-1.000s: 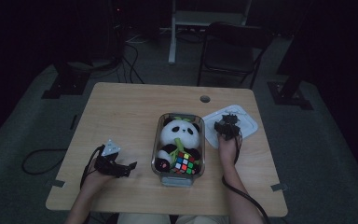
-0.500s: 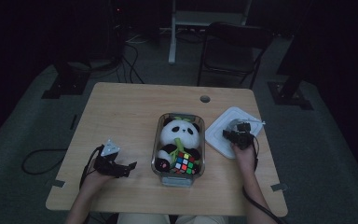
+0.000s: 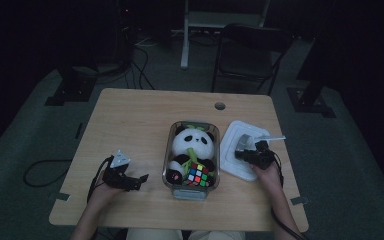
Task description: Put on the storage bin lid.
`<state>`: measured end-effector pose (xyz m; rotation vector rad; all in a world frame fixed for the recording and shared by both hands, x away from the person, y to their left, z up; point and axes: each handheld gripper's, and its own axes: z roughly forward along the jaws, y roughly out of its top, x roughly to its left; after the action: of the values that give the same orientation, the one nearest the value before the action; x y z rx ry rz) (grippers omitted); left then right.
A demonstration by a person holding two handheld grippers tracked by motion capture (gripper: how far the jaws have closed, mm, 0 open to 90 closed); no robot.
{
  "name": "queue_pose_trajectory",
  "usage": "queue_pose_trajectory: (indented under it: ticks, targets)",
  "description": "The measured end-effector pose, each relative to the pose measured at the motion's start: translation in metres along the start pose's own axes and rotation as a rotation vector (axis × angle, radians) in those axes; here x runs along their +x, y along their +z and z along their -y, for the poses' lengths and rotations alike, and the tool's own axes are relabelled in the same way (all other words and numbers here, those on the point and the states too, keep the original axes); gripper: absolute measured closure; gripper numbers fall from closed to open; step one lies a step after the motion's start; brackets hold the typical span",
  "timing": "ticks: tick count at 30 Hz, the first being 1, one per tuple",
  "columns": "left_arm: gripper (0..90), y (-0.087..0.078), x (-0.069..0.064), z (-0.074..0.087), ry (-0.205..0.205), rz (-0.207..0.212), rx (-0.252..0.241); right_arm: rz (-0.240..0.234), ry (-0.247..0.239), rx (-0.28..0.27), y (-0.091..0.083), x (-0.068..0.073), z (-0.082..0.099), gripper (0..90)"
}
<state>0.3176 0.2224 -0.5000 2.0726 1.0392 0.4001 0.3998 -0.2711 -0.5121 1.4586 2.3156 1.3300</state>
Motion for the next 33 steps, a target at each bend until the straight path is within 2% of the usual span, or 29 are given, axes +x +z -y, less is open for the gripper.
queue_pose_trajectory:
  ticks: [2,5,8,11,13,14,16,18,19,20,21,23,24,27,29,32,33]
  targets:
    - [3.7,0.0,-0.001,-0.001,-0.002,0.001,-0.005,0.002,-0.002,0.013,0.004,0.0,0.002,68.4]
    - [3.7,0.001,-0.002,-0.002,0.002,0.005,-0.005,-0.001,0.003,0.005,0.005,0.0,0.003,68.4]
    - [3.7,0.002,-0.005,-0.004,0.011,0.004,-0.009,0.059,0.008,0.0,0.002,0.003,0.001,51.6]
    - [3.7,0.003,-0.006,-0.007,0.021,0.002,-0.01,0.12,0.067,-0.011,-0.002,0.002,-0.003,45.7]
    - [3.7,0.005,-0.007,-0.01,0.024,0.001,-0.015,0.146,0.105,-0.048,-0.005,0.003,-0.005,41.7]
    - [3.7,0.006,-0.007,-0.011,0.026,0.005,-0.018,0.175,0.125,-0.058,-0.005,0.005,-0.006,40.6]
    - [3.7,0.008,-0.007,-0.013,0.034,0.016,-0.032,0.204,0.144,-0.073,-0.004,0.01,-0.008,39.0]
    - [3.7,0.011,-0.008,-0.016,0.042,0.013,-0.026,0.255,0.143,-0.069,0.0,0.015,-0.01,38.2]
    - [3.7,0.011,-0.008,-0.016,0.042,0.013,-0.026,0.305,0.153,-0.064,0.003,0.018,-0.012,37.2]
    - [3.7,0.012,-0.009,-0.017,0.047,0.009,-0.022,0.305,0.153,-0.064,0.003,0.018,-0.012,37.2]
    - [3.7,0.013,-0.01,-0.018,0.057,0.008,-0.02,0.335,0.173,-0.079,0.007,0.021,-0.013,36.6]
    - [3.7,0.013,-0.012,-0.02,0.064,0.009,-0.019,0.387,0.182,-0.084,0.011,0.026,-0.015,36.6]
    - [3.7,0.014,-0.013,-0.02,0.061,0.008,-0.019,0.394,0.181,-0.087,0.013,0.028,-0.015,36.4]
    - [3.7,0.014,-0.014,-0.021,0.063,0.008,-0.02,0.485,0.153,-0.076,0.021,0.038,-0.017,36.9]
    - [3.7,0.014,-0.015,-0.022,0.065,0.012,-0.022,0.527,0.151,-0.077,0.024,0.042,-0.017,39.5]
    - [3.7,0.016,-0.016,-0.023,0.062,0.016,-0.027,0.558,0.163,-0.081,0.027,0.043,-0.013,41.0]
    - [3.7,0.016,-0.016,-0.023,0.065,0.013,-0.025,0.556,0.172,-0.08,0.028,0.044,-0.012,41.2]
